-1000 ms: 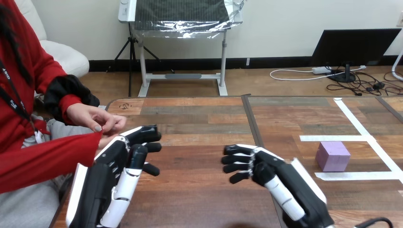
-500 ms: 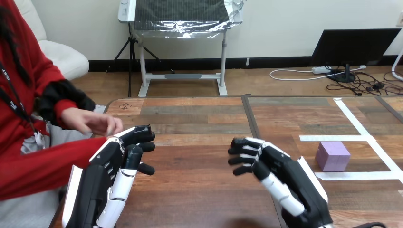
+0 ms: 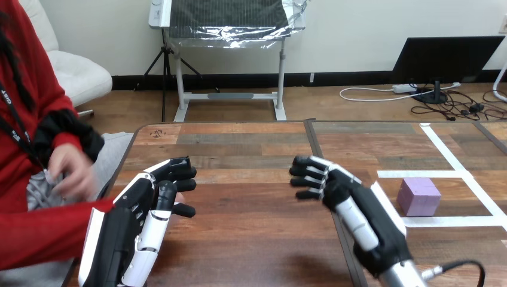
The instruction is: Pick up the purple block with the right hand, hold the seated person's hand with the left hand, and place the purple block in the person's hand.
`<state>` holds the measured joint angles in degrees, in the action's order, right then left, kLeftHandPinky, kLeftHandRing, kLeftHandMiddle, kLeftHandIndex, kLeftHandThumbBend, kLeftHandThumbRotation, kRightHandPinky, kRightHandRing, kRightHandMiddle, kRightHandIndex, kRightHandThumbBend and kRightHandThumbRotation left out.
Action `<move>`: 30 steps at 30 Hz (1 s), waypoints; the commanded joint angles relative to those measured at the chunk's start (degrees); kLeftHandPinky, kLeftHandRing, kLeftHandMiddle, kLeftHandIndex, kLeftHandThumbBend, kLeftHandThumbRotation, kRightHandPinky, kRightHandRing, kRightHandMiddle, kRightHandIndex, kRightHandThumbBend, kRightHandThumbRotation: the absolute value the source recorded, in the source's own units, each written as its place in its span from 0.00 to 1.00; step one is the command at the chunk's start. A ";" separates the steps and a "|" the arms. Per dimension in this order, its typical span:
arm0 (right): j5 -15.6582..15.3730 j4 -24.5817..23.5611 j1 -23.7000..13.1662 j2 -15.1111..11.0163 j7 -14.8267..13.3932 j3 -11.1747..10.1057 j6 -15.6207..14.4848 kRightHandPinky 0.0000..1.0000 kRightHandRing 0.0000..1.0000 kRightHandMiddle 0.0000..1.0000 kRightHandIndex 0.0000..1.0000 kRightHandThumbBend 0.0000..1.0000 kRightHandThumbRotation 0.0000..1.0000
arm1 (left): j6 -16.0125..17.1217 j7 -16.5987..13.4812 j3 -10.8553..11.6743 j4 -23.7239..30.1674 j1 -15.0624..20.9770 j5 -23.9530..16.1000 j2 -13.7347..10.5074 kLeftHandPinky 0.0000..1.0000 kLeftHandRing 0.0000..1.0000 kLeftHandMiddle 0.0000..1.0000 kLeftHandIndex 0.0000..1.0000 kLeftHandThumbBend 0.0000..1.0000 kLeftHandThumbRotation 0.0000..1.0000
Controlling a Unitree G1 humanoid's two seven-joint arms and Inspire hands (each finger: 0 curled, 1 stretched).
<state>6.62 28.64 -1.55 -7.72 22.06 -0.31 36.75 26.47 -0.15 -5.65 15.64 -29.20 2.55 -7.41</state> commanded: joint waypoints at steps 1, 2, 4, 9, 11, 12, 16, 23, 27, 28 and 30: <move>-2.43 9.32 -13.42 -3.88 -2.99 -3.49 7.19 0.76 0.78 0.79 0.81 0.85 1.00 | 1.97 0.24 1.03 -0.79 3.41 0.70 1.87 0.57 0.72 0.73 0.71 0.43 0.80; -3.01 10.80 -14.61 -4.58 -3.25 -3.55 7.68 0.76 0.78 0.79 0.81 0.85 1.00 | 1.87 0.18 1.03 -0.65 3.39 0.57 1.89 0.58 0.72 0.73 0.71 0.43 0.80; -3.63 12.61 -15.94 -5.34 -3.55 -3.54 8.29 0.76 0.79 0.80 0.81 0.86 1.00 | 1.74 0.11 1.04 -0.52 3.40 0.43 1.92 0.58 0.71 0.73 0.71 0.44 0.80; -6.88 17.15 -19.66 -7.60 -6.76 -3.44 11.17 0.75 0.78 0.79 0.81 0.89 1.00 | 2.05 0.06 1.16 -0.80 3.62 0.50 2.00 0.59 0.71 0.72 0.71 0.45 0.79; -8.71 18.51 -20.89 -8.63 -8.38 -3.13 12.11 0.74 0.78 0.79 0.81 0.89 1.00 | 2.08 0.06 1.19 -0.82 3.61 0.57 2.01 0.59 0.71 0.72 0.71 0.45 0.79; -9.65 19.01 -21.38 -9.07 -9.23 -2.98 12.36 0.73 0.77 0.79 0.80 0.89 1.00 | 2.07 0.06 1.22 -0.81 3.60 0.58 2.00 0.59 0.71 0.72 0.70 0.45 0.79; -13.25 21.32 -23.40 -10.78 -12.44 -2.26 13.88 0.72 0.77 0.78 0.80 0.89 1.00 | 2.16 0.07 1.30 -0.78 3.47 0.68 1.98 0.60 0.72 0.73 0.70 0.45 0.78; -19.51 24.40 -26.63 -13.80 -17.94 -0.57 14.07 0.71 0.77 0.78 0.79 0.94 1.00 | 2.04 0.05 1.48 -0.29 2.99 0.59 1.78 0.61 0.72 0.73 0.71 0.45 0.78; -21.99 26.15 -28.18 -15.23 -19.83 0.20 13.82 0.70 0.77 0.79 0.81 0.97 1.00 | 1.85 -0.26 1.59 0.13 2.72 0.09 1.78 0.61 0.72 0.73 0.70 0.46 0.78; -22.43 26.54 -28.46 -15.43 -20.22 0.30 13.87 0.70 0.77 0.79 0.81 0.97 1.00 | 1.85 -0.29 1.60 0.18 2.69 0.05 1.78 0.61 0.72 0.73 0.70 0.46 0.78; -23.72 27.50 -29.34 -16.09 -21.41 0.72 13.21 0.70 0.78 0.80 0.82 0.98 1.00 | 1.92 -0.09 1.61 0.22 2.59 0.34 1.67 0.61 0.72 0.73 0.70 0.45 0.78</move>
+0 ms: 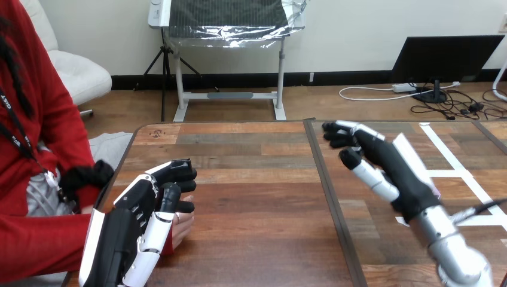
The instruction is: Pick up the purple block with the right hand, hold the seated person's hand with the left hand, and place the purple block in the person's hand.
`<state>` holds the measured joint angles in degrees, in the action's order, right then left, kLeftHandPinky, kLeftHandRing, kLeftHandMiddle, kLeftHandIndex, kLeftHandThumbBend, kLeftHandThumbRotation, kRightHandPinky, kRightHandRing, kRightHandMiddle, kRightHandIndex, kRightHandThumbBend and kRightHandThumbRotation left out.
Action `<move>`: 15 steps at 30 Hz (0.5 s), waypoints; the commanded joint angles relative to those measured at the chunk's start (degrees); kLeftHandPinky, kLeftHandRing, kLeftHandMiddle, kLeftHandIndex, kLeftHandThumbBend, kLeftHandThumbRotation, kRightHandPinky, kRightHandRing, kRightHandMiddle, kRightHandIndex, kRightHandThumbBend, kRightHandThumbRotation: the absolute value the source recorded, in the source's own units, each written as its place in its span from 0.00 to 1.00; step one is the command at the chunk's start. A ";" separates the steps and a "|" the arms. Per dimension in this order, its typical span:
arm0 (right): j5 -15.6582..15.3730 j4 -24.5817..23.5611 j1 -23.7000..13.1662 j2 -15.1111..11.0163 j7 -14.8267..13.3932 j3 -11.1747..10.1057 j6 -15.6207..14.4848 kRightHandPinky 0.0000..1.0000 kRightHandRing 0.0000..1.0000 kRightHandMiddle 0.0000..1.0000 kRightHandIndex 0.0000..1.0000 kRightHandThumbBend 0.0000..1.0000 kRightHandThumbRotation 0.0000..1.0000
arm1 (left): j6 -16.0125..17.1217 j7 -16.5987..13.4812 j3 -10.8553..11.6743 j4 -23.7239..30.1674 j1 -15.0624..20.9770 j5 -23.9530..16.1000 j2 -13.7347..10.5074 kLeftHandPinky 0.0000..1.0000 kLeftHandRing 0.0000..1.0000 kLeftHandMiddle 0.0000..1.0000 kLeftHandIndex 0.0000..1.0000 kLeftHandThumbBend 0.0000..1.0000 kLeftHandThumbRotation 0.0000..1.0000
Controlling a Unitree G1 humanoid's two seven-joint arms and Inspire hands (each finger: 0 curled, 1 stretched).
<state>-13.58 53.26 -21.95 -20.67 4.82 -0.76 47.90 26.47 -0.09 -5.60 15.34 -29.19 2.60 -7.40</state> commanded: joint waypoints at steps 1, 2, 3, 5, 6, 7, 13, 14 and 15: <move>-3.95 3.25 -9.23 -3.30 -4.60 1.31 1.95 0.70 0.78 0.80 0.82 0.98 1.00 | 1.93 -0.09 1.56 0.51 2.58 0.39 1.62 0.61 0.72 0.73 0.71 0.45 0.78; -4.33 3.96 -9.80 -3.62 -4.89 1.46 1.77 0.70 0.78 0.80 0.82 0.98 1.00 | 1.96 -0.04 1.57 0.53 2.52 0.47 1.59 0.61 0.72 0.73 0.71 0.45 0.78; -4.56 4.51 -10.20 -3.80 -5.08 1.55 1.76 0.70 0.78 0.80 0.82 0.98 0.99 | 1.96 -0.02 1.58 0.54 2.49 0.49 1.58 0.61 0.72 0.73 0.71 0.45 0.79; -5.32 5.59 -11.08 -4.27 -5.73 1.87 1.59 0.70 0.78 0.80 0.83 0.97 0.98 | 2.08 0.09 1.62 0.45 2.46 0.67 1.54 0.62 0.73 0.73 0.71 0.43 0.79; -5.73 6.05 -11.47 -4.50 -6.13 2.05 1.49 0.70 0.78 0.81 0.83 0.97 0.97 | 2.17 0.16 1.64 0.38 2.45 0.78 1.52 0.62 0.73 0.73 0.71 0.42 0.79; -6.05 6.46 -11.77 -4.66 -6.45 2.21 1.48 0.70 0.78 0.81 0.83 0.96 0.97 | 2.24 0.21 1.66 0.31 2.46 0.86 1.51 0.62 0.73 0.73 0.71 0.42 0.79; -8.41 9.92 -14.19 -5.77 -9.13 3.35 0.28 0.70 0.79 0.81 0.83 0.94 0.93 | 2.56 0.24 1.82 0.01 2.42 0.84 1.58 0.62 0.72 0.73 0.72 0.41 0.78; -9.29 10.50 -14.67 -6.13 -10.01 3.83 -0.37 0.70 0.79 0.82 0.83 0.93 0.93 | 2.66 0.27 1.84 -0.02 2.40 0.82 1.57 0.62 0.72 0.73 0.71 0.41 0.78; -9.89 10.93 -14.99 -6.37 -10.65 4.21 -0.75 0.70 0.79 0.82 0.83 0.93 0.92 | 2.72 0.29 1.86 -0.03 2.39 0.80 1.57 0.62 0.72 0.73 0.71 0.41 0.78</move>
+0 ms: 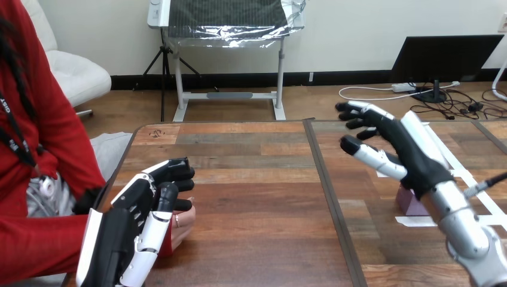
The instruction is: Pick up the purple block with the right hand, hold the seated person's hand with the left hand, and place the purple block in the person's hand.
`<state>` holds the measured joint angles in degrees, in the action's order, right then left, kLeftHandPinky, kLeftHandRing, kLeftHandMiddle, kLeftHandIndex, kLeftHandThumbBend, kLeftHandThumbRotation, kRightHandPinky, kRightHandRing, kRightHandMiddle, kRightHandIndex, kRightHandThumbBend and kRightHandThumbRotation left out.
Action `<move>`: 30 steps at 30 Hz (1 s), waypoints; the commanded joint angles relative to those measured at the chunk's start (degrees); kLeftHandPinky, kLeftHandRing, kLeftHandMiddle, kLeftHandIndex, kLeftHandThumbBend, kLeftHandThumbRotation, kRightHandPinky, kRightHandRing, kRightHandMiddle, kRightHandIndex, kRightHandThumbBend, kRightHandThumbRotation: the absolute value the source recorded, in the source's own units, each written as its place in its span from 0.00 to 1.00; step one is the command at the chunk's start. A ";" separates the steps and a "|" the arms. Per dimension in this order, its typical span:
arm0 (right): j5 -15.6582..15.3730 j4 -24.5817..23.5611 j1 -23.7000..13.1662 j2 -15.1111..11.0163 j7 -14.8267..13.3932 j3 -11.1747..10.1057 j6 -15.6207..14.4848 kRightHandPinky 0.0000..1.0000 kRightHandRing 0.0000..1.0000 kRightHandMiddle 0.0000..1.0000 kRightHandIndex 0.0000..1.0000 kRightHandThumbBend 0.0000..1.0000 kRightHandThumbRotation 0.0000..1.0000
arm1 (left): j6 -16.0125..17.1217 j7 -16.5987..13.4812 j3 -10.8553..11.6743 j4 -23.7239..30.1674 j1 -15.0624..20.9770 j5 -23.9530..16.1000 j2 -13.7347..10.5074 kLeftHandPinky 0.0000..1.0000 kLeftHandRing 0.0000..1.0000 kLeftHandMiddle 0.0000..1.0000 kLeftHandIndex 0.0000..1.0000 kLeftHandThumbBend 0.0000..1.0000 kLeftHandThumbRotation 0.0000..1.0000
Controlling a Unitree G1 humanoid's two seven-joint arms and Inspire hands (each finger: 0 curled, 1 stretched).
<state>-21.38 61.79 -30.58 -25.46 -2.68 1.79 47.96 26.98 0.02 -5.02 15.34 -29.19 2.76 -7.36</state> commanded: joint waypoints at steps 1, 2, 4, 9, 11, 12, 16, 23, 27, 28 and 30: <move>-2.53 2.76 -6.63 -1.75 -3.67 1.96 -1.03 0.70 0.79 0.82 0.83 0.93 0.92 | 2.26 0.21 1.30 -0.04 2.39 0.63 1.54 0.62 0.72 0.73 0.71 0.41 0.78; -3.28 3.28 -7.11 -2.05 -4.28 2.45 -1.93 0.70 0.79 0.82 0.84 0.93 0.92 | 2.35 0.20 1.34 -0.04 2.36 0.53 1.55 0.62 0.72 0.73 0.71 0.41 0.78; -4.11 3.98 -7.72 -2.34 -5.03 3.01 -2.84 0.70 0.79 0.82 0.84 0.93 0.93 | 2.45 0.21 1.40 -0.05 2.35 0.39 1.58 0.62 0.72 0.73 0.71 0.41 0.78; -4.82 5.94 -9.30 -2.83 -5.52 3.98 -5.39 0.69 0.80 0.83 0.84 0.94 0.93 | 2.27 0.35 1.46 0.28 2.13 0.35 1.60 0.62 0.72 0.72 0.71 0.42 0.78; -5.22 6.55 -9.83 -3.07 -5.62 4.48 -6.51 0.69 0.80 0.83 0.85 0.94 0.93 | 2.26 0.46 1.46 0.36 2.07 0.44 1.60 0.62 0.72 0.72 0.71 0.42 0.78; -5.45 6.79 -10.05 -3.19 -5.73 4.74 -7.02 0.69 0.80 0.83 0.85 0.94 0.93 | 2.29 0.52 1.46 0.38 2.05 0.50 1.61 0.62 0.72 0.72 0.71 0.42 0.78; -5.46 7.66 -10.78 -3.45 -5.26 5.33 -8.86 0.69 0.81 0.84 0.86 0.94 0.94 | 2.11 0.68 1.47 0.64 1.88 0.74 1.69 0.62 0.72 0.72 0.71 0.42 0.78; -5.88 9.23 -12.17 -4.02 -4.31 6.41 -12.11 0.71 0.83 0.85 0.87 0.92 0.92 | 2.10 0.74 1.61 0.64 1.78 0.83 1.92 0.61 0.71 0.72 0.71 0.43 0.78; -6.75 9.88 -12.80 -4.48 -4.43 7.59 -13.88 0.74 0.83 0.85 0.87 0.91 0.90 | 2.35 0.87 1.69 0.45 1.74 1.00 1.93 0.61 0.71 0.72 0.71 0.44 0.77; -6.85 9.97 -12.89 -4.55 -4.48 7.81 -14.15 0.74 0.83 0.85 0.87 0.91 0.90 | 2.37 0.87 1.70 0.43 1.72 0.98 1.95 0.61 0.71 0.72 0.71 0.44 0.77; -7.40 10.31 -13.10 -4.77 -4.88 8.48 -15.01 0.75 0.82 0.85 0.87 0.90 0.90 | 2.52 0.85 1.78 0.38 1.72 0.85 1.95 0.61 0.71 0.72 0.70 0.44 0.77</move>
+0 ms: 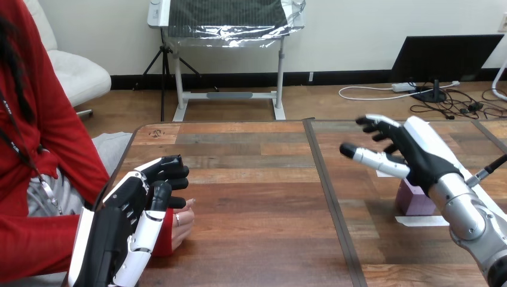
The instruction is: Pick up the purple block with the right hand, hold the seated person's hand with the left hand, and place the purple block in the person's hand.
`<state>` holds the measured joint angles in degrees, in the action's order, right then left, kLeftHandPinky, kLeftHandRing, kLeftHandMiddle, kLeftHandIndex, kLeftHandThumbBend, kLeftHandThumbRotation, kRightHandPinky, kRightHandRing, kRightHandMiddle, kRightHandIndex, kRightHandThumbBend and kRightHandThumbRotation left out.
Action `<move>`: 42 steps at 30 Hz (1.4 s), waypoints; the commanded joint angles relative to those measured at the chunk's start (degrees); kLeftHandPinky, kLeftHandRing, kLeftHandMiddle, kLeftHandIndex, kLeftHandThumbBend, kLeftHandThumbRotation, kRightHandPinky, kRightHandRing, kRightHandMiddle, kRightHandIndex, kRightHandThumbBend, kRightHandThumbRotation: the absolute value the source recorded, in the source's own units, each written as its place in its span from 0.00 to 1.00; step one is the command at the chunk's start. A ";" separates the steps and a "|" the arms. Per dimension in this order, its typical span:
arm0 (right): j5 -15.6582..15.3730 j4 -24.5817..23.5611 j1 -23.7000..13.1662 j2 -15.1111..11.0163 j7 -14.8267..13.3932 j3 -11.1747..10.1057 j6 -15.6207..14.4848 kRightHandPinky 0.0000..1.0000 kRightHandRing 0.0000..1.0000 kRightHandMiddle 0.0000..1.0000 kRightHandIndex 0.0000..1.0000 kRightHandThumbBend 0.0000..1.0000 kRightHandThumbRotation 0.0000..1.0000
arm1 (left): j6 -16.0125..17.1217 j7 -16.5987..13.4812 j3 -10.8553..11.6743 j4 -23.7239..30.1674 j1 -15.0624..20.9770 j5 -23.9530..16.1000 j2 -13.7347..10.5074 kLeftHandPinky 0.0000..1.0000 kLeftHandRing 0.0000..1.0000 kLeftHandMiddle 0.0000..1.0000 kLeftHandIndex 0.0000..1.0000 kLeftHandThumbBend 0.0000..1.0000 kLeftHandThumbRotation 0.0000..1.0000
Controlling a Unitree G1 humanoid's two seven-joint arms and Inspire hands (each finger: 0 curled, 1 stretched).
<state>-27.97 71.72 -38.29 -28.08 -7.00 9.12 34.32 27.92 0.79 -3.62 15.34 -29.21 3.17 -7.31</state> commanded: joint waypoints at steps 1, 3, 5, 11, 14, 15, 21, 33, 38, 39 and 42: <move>-0.96 0.48 -5.45 -2.20 -0.68 1.33 -1.60 0.75 0.82 0.85 0.87 0.90 0.90 | 1.62 0.08 0.41 0.37 1.74 0.42 1.90 0.61 0.71 0.72 0.70 0.44 0.77; -1.20 0.82 -5.59 -2.34 -0.64 1.67 -2.21 0.76 0.82 0.85 0.87 0.90 0.89 | 1.74 0.17 0.47 0.32 1.79 0.48 1.85 0.61 0.71 0.72 0.70 0.43 0.77; -0.98 1.13 -5.70 -2.38 -0.10 1.69 -2.87 0.77 0.82 0.85 0.87 0.89 0.89 | 1.76 0.26 0.52 0.34 1.81 0.57 1.81 0.61 0.71 0.72 0.70 0.43 0.76; -0.22 1.80 -6.08 -2.47 2.42 1.58 -6.02 0.82 0.84 0.87 0.89 0.91 0.87 | 1.55 0.17 0.73 0.52 1.81 0.48 1.75 0.60 0.71 0.71 0.69 0.43 0.76; -0.26 1.89 -6.13 -2.58 3.00 1.62 -7.30 0.81 0.85 0.88 0.90 0.90 0.85 | 1.31 0.00 0.84 0.76 1.78 0.23 1.76 0.60 0.71 0.71 0.69 0.43 0.76; -0.20 1.91 -6.14 -2.58 3.23 1.57 -7.79 0.80 0.85 0.89 0.91 0.88 0.83 | 1.28 -0.01 0.87 0.81 1.76 0.20 1.74 0.60 0.71 0.71 0.69 0.44 0.76; 0.04 2.22 -6.19 -2.70 4.34 1.37 -9.94 0.76 0.87 0.89 0.92 0.86 0.79 | 1.49 -0.05 1.06 0.67 1.91 0.13 1.71 0.59 0.71 0.71 0.68 0.43 0.76; 0.57 2.88 -5.71 -2.96 4.65 1.00 -12.01 0.76 0.89 0.90 0.92 0.88 0.71 | 1.13 0.46 1.43 0.32 1.92 0.76 1.21 0.58 0.71 0.71 0.67 0.42 0.74; 0.58 3.02 -5.53 -3.05 4.22 1.12 -13.14 0.76 0.89 0.90 0.91 0.90 0.70 | 0.71 0.41 1.67 0.34 1.79 0.45 1.06 0.58 0.71 0.71 0.66 0.42 0.73; 0.57 3.07 -5.50 -3.08 4.14 1.15 -13.33 0.76 0.89 0.90 0.91 0.90 0.70 | 0.67 0.41 1.69 0.35 1.77 0.46 1.06 0.58 0.71 0.71 0.66 0.42 0.73; 0.45 3.24 -5.47 -3.13 3.94 1.35 -14.19 0.76 0.89 0.90 0.91 0.89 0.69 | 0.41 0.31 1.72 0.50 1.68 0.49 1.19 0.58 0.71 0.70 0.65 0.43 0.72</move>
<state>-28.10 74.75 -39.05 -29.60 -2.19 10.69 21.27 28.01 1.11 -3.03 15.34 -29.24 3.73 -7.26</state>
